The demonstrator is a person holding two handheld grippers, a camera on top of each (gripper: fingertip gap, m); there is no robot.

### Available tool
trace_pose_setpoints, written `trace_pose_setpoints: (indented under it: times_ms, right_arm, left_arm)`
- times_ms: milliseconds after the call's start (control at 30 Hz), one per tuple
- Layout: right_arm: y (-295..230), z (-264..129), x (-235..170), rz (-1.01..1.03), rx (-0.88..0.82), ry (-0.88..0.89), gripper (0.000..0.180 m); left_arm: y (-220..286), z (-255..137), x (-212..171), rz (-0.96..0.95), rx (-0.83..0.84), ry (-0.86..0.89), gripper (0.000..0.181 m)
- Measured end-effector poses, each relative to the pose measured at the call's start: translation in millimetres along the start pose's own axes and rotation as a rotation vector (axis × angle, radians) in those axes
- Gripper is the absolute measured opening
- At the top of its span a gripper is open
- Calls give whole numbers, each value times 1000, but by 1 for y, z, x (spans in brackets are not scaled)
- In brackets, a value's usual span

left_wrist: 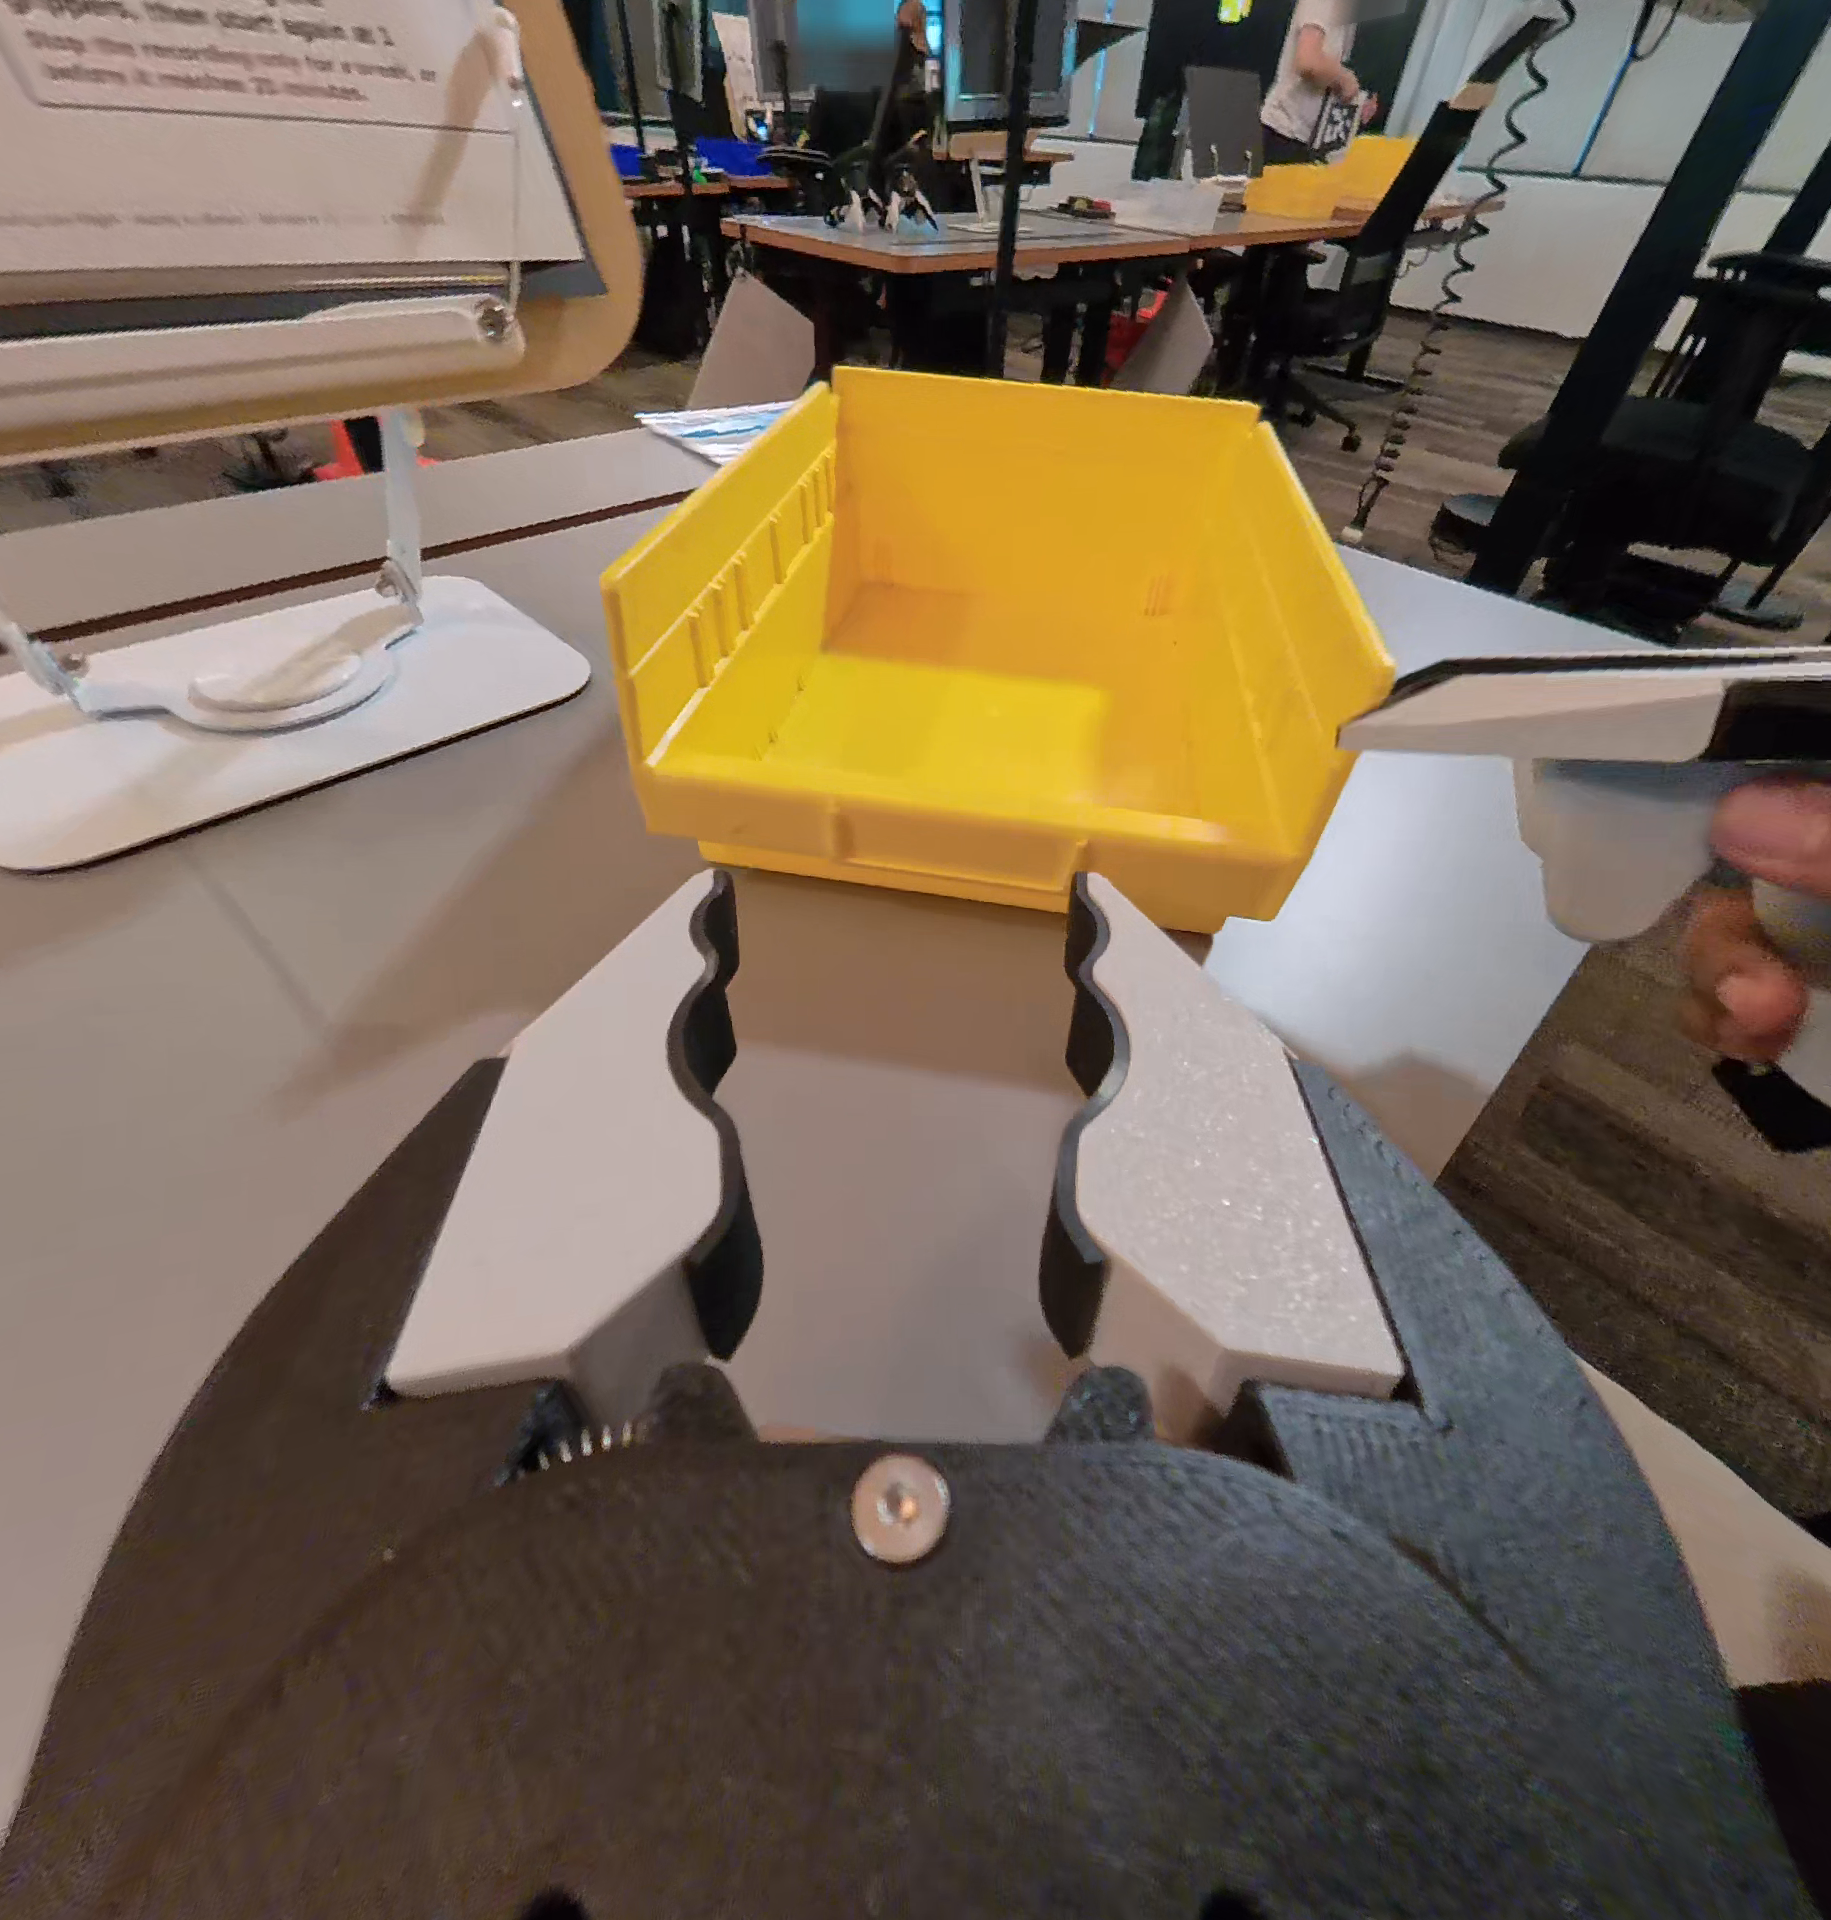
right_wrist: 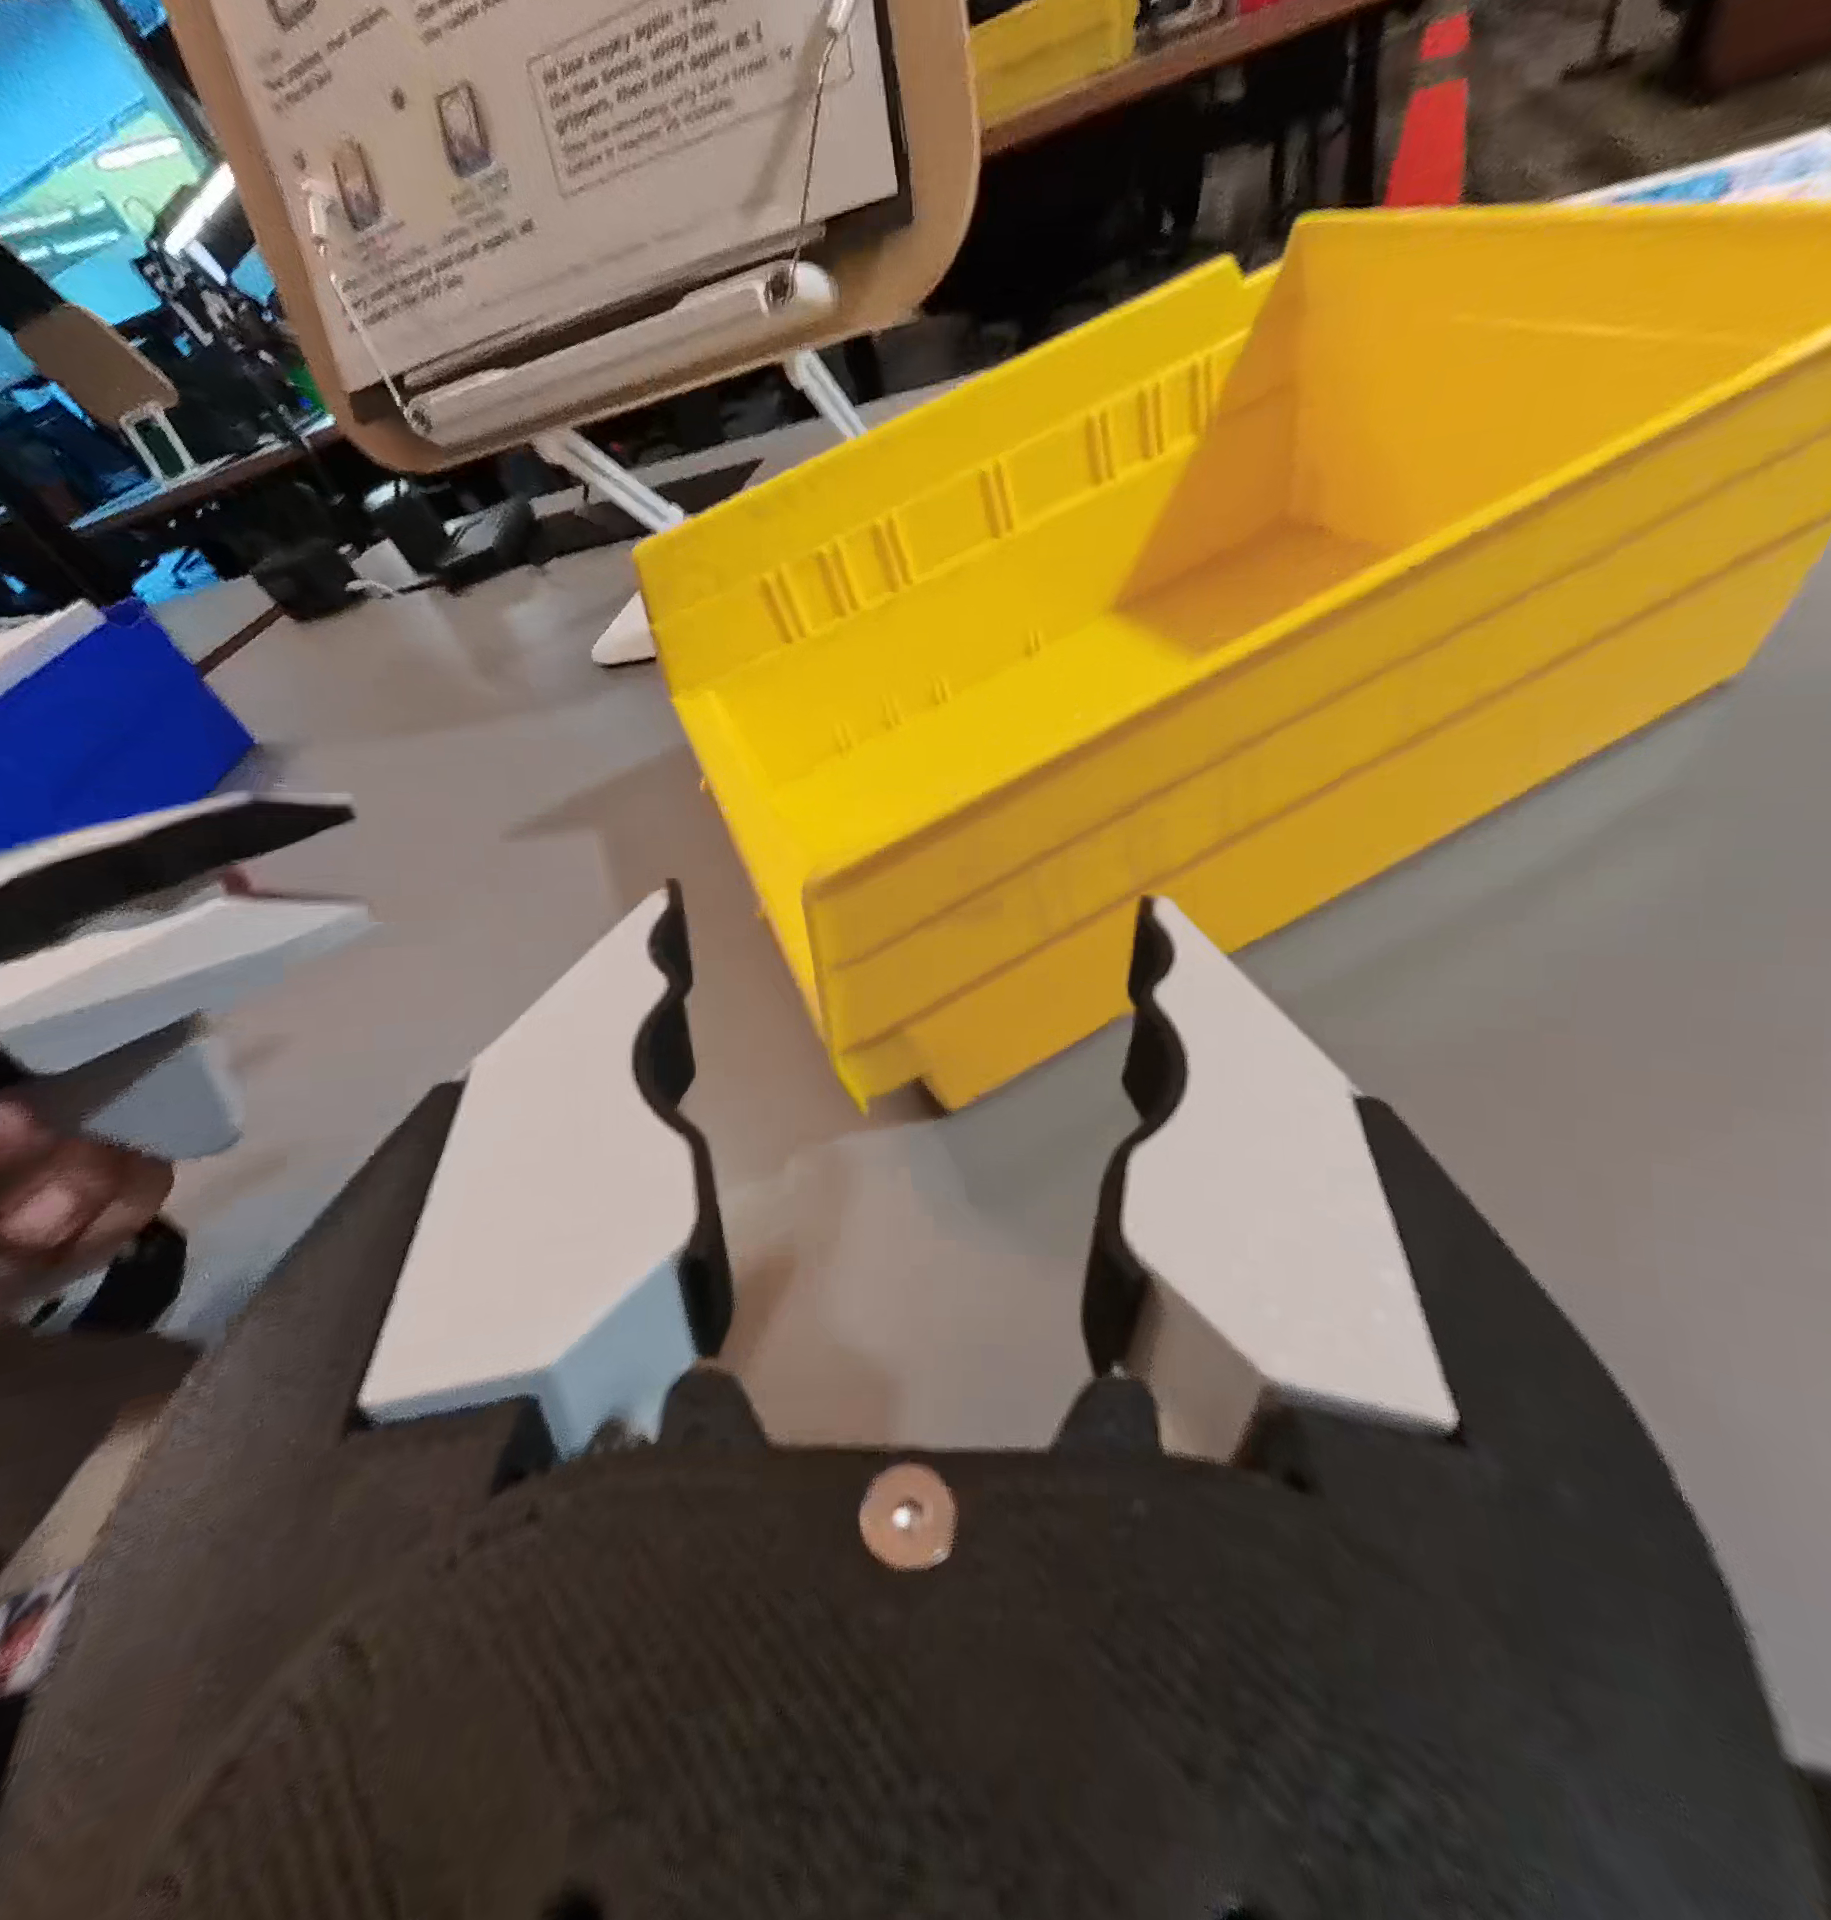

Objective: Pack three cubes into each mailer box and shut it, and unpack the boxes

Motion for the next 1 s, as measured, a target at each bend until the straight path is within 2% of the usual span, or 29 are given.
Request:
trace_pose_setpoints:
  times_ms: [67,133,167,233,367,500,633,733,1000]
  right_arm:
    - [0,17,3,-6,-2,5,83]
    - [10,30,5,-57,-28,-12,66]
    - [16,33,6,-66,-8,-30,66]
    - [36,33,10,-32,-3,-27,51]
    - [108,16,16,64,-92,5,21]
    - [181,-5,20,99,-196,33,6]
    - [228,-25,21,21,-255,14,4]
    - [251,-38,19,70,-265,36,6]
    - [268,-53,16,95,-276,49,4]
  left_arm:
    - [-11,-6,-2,-24,26,1,62]
    - [-22,-11,0,-48,62,10,62]
    - [-26,-14,3,-60,74,24,61]
    - [-33,-18,6,-68,90,43,61]
    - [-46,-24,6,-64,142,43,61]
    - [-48,-26,8,-72,151,57,59]
    - [-47,-23,5,-52,157,44,58]
    - [-46,-23,3,-37,150,38,58]
    - [-52,-25,5,-45,161,53,57]
Point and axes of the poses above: each gripper's, where its closed fingertips meet, z out along the fingers, x out of its top, y = z × x across the jaws, the point moved 4 cm from there along -z, back along the fingers, and after that the axes turned 11 degrees about -z, right-handed, at the moved point
